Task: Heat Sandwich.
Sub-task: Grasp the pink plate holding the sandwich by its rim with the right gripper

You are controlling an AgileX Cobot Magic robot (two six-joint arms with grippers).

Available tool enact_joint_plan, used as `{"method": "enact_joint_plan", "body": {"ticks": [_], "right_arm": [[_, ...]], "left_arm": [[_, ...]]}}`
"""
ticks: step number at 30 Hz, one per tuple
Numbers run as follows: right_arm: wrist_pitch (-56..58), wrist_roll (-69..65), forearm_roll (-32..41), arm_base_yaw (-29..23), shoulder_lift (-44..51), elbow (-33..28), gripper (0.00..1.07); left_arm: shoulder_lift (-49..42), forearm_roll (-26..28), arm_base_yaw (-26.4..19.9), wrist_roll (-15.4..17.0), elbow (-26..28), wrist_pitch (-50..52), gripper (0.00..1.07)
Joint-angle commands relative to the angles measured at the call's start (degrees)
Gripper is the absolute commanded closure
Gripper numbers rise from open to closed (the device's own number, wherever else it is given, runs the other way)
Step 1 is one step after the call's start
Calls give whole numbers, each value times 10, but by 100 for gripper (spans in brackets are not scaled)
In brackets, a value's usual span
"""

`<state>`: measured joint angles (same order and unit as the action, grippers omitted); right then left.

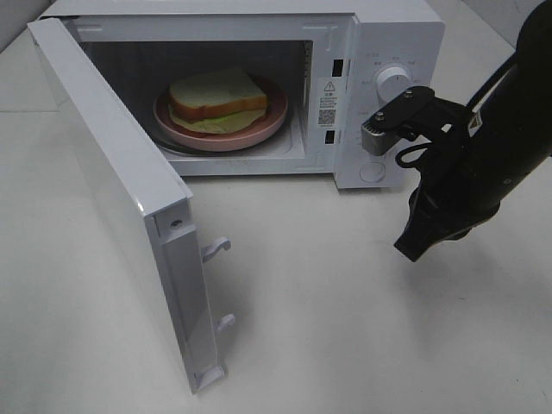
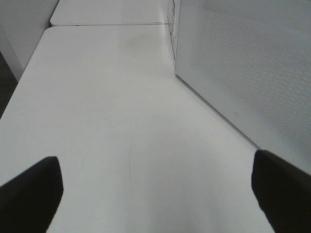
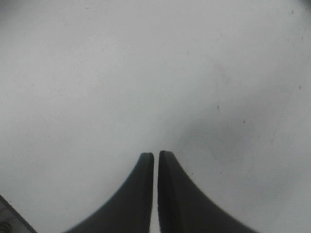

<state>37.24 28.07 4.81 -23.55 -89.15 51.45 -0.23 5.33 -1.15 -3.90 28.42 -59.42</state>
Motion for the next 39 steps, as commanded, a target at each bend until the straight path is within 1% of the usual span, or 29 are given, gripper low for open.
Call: {"method": "enact_joint_plan", "body": {"ticks": [1,3,4,5,6,9,12,15,16,17,18,20,21,22,23,25,26,27,28,30,35,39], "right_arm": [[11,104,-1,0,5,7,101],[9,171,-1,0,5,7,101],[9,243,-1,0,5,7,101],[9,284,-1,0,5,7,101],[9,284,-1,0,5,7,101],[9,403,-1,0,5,7,99],[8,439,-1,0,5,7,96],[5,477,-13,0,5,7,86],[5,477,-13,0,5,7,86],[2,477,-21,0,5,7,81],[-1,474,-41,0,5,8,71],[-8,461,-60,0,5,9,58],[-8,461,-60,0,5,9,58],[-11,454,-64,0,5,9,53],[-18,441,-65,0,5,9,39],[-26,426,-63,0,5,9,27],[-26,426,-63,0,5,9,27],[-27,419,-61,0,5,9,23],[-30,406,-61,0,5,9,16],[-37,405,-61,0,5,9,13],[-44,410,-61,-2,5,14,13],[-46,411,-92,-34,5,42,14]], "left_arm": [[-15,3,-2,1,-2,5,3],[-15,3,-2,1,-2,5,3],[-15,3,-2,1,-2,5,3],[-15,3,-2,1,-2,5,3],[-15,3,-2,1,-2,5,3],[-15,3,-2,1,-2,5,3],[-15,3,-2,1,-2,5,3],[-15,3,-2,1,-2,5,3],[-15,3,-2,1,-2,5,3],[-15,3,-2,1,-2,5,3],[-15,3,-2,1,-2,5,3],[-15,3,-2,1,-2,5,3],[-15,3,-2,1,-2,5,3],[-15,3,-2,1,-2,5,3],[-15,3,-2,1,-2,5,3],[-15,3,-2,1,-2,5,3],[-15,3,-2,1,-2,5,3],[-15,3,-2,1,-2,5,3],[-15,3,-2,1,-2,5,3],[-15,3,-2,1,-2,5,3],[-15,3,-2,1,-2,5,3],[-15,3,-2,1,-2,5,3]]}}
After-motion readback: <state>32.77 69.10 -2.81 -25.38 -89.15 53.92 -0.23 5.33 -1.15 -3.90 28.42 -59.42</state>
